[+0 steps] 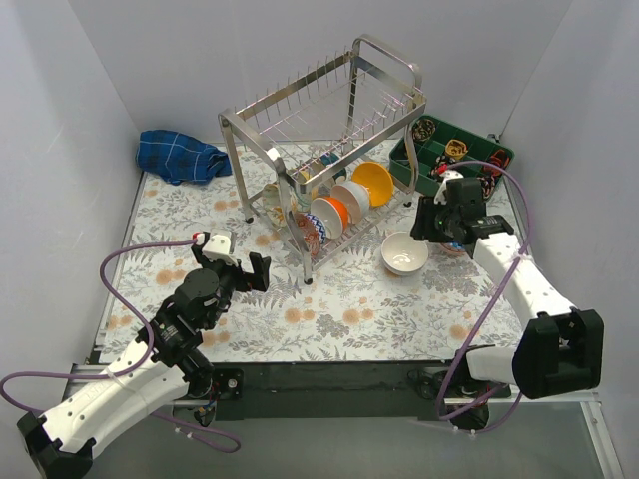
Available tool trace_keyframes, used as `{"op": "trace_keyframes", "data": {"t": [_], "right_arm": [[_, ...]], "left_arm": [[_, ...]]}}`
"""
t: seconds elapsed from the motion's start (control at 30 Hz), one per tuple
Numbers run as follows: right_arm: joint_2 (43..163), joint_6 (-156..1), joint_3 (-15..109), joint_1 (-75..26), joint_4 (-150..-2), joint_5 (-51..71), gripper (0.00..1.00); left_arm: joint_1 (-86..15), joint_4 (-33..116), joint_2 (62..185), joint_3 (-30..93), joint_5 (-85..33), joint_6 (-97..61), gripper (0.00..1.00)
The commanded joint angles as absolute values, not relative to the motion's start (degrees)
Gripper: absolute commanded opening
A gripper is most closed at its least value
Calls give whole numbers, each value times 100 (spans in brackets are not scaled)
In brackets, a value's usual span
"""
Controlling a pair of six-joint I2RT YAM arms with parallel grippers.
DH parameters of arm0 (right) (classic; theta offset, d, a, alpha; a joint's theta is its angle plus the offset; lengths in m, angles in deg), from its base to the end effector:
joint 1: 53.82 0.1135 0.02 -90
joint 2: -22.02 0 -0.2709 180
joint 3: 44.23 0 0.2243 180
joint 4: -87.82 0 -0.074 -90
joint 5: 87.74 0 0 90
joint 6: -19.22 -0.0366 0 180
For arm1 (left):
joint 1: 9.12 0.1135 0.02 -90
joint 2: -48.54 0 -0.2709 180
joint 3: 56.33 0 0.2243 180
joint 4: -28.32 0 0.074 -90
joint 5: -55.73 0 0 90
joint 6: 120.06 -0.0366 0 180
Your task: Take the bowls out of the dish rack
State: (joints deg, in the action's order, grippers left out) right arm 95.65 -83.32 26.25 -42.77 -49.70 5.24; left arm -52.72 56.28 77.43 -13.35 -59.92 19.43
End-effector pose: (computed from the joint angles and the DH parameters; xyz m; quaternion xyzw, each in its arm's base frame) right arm 0.2400 0.0488 0.2821 0.0022 0.9257 0.1007 0.3646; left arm 0.0864 -0.0604 0.2733 -0.1761 0.7596 -0.3162 0.5403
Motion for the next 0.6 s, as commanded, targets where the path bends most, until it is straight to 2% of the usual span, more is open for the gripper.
{"op": "trace_keyframes", "data": {"t": [0.0, 0.27, 0.57], "right_arm": [[9278, -8248, 2579, -3977, -6476, 296, 57], [10005, -7958, 2271, -3748, -9358, -90, 58], [11298, -7782, 2631, -3642, -10785, -143, 58]], "left_arm": [[-5219, 5658, 7746, -1225, -5941, 1951, 98], [-5219, 5658, 7728, -1225, -5958, 1960, 98], [-5201, 5641, 7728, -1234, -5985, 1968, 98]]}}
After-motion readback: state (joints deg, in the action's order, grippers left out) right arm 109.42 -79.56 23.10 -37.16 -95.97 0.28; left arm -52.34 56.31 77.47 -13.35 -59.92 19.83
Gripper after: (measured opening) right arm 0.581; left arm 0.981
